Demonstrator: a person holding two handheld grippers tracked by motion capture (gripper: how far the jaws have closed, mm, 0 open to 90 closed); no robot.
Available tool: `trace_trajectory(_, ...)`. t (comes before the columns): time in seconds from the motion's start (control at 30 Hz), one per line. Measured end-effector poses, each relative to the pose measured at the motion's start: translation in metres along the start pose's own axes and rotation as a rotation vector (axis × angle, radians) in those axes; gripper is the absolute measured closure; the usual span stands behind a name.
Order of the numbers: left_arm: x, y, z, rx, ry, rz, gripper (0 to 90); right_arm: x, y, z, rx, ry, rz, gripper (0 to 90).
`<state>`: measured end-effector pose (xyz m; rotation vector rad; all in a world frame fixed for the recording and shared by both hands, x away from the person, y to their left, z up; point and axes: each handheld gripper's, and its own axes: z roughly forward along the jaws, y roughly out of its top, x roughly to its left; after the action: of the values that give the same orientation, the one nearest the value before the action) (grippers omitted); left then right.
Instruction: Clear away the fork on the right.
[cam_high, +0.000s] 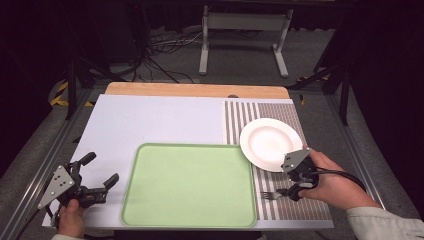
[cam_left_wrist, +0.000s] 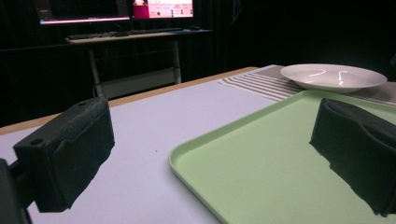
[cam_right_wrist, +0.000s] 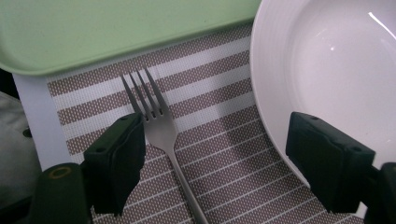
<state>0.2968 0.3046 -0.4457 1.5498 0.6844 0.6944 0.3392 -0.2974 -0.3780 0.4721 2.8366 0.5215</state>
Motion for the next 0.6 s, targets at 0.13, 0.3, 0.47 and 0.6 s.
trace_trajectory(0.13,0.0,0.0,0.0,0.002,0.0,0.0,0.4,-0.001,0.0,0.003,0.021,0.013,-0.007,20.6)
trace_trajectory(0.3,0.0,0.0,0.0,0.001,0.0,0.0,0.4,-0.002,-0.001,0.006,0.042,0.025,-0.018,20.8)
trace_trajectory(0.47,0.0,0.0,-0.001,-0.001,0.001,-0.004,0.4,-0.001,-0.006,0.016,0.101,0.065,-0.041,26.0)
trace_trajectory(0.6,0.0,0.001,0.0,-0.001,0.0,0.002,0.4,0.001,-0.008,0.024,0.159,0.101,-0.067,34.9)
